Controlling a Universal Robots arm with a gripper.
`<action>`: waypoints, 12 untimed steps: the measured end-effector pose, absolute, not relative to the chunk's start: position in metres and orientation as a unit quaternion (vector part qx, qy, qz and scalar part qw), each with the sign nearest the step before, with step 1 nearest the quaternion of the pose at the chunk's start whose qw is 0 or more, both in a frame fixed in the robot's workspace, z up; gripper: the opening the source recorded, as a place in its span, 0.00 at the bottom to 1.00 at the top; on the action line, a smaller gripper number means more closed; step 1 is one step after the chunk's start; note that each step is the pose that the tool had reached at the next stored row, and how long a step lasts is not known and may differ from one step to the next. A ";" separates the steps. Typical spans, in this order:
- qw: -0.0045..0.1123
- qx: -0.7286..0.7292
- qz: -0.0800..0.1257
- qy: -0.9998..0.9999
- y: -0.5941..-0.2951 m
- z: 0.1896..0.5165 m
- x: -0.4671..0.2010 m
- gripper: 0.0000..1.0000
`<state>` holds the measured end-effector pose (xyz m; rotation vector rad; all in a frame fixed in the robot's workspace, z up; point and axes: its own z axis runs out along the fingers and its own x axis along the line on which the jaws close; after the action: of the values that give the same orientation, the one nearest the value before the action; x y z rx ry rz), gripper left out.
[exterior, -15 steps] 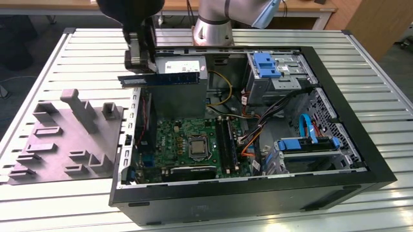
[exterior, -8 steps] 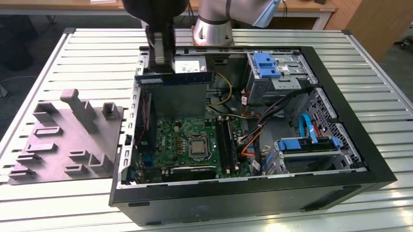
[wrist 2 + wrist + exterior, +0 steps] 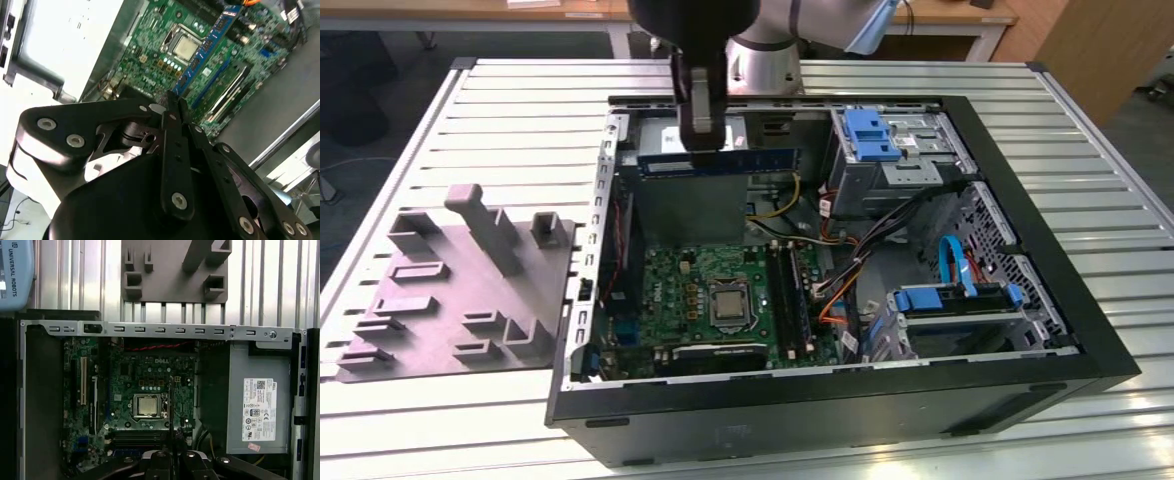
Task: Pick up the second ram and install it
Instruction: 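Pick up the second ram and move it above second insertion slot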
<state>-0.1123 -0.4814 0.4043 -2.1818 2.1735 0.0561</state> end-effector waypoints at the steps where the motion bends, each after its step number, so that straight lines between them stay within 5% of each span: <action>1: 0.031 -0.708 0.018 0.705 -0.481 0.404 -0.109 0.14; 12: 0.031 -0.708 0.018 0.706 -0.481 0.401 -0.103 0.14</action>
<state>-0.1032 -0.4814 0.4007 -2.1808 2.1748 0.0561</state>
